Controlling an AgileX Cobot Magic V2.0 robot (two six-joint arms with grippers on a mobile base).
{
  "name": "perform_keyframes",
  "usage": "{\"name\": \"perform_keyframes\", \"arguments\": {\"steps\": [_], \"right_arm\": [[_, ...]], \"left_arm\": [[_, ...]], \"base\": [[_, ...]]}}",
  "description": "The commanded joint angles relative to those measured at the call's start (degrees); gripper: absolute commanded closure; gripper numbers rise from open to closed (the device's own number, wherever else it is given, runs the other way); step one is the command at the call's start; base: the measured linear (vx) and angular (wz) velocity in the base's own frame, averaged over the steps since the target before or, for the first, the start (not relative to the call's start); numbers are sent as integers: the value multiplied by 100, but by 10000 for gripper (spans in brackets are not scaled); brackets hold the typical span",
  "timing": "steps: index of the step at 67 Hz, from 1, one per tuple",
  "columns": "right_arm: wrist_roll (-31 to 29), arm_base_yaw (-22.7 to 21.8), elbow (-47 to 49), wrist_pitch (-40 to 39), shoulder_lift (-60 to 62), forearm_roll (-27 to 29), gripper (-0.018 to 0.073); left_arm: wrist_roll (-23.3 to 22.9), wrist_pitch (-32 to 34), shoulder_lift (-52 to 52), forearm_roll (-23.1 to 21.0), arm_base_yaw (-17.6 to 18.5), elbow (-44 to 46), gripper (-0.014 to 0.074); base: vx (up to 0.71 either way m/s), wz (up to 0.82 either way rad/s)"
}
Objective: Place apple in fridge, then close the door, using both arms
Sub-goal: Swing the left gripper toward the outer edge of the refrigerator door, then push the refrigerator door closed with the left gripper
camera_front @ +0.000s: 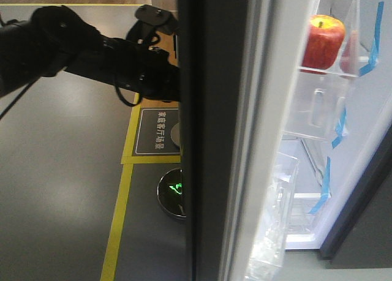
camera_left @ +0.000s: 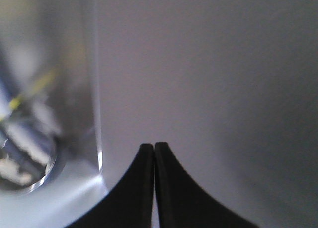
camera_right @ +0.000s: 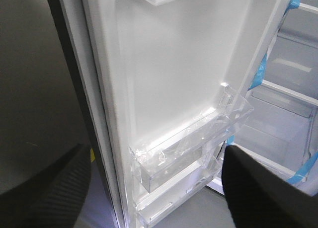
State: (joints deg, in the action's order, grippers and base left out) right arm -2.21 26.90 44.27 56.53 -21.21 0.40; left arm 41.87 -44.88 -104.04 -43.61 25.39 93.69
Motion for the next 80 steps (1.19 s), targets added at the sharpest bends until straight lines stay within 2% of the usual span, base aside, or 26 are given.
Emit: {"name": "perform_keyframes", "arguments": {"steps": [1, 23, 37, 53, 62, 80], "right_arm": [[-55, -3, 133, -368, -55, -9, 39], [-55, -3, 133, -368, -55, -9, 39], [-55, -3, 133, -368, -55, -9, 39], [-55, -3, 133, -368, -55, -9, 39], [-55, -3, 133, -368, -55, -9, 39], [-55, -3, 133, -368, -55, -9, 39]], "left_arm": [[-8, 472, 288, -338, 355, 189, 602], [270, 1798, 64, -411, 1364, 203, 602], [523, 2082, -464, -490, 1868, 795, 602], [529, 2431, -1305, -496, 2152, 1994, 602], [529, 2491, -1714, -482, 2197, 2574, 602], [529, 2232, -1767, -415, 2189, 2650, 602]], "base": [[0, 0], [0, 0], [0, 0], [0, 0], [0, 0], [0, 0]]}}
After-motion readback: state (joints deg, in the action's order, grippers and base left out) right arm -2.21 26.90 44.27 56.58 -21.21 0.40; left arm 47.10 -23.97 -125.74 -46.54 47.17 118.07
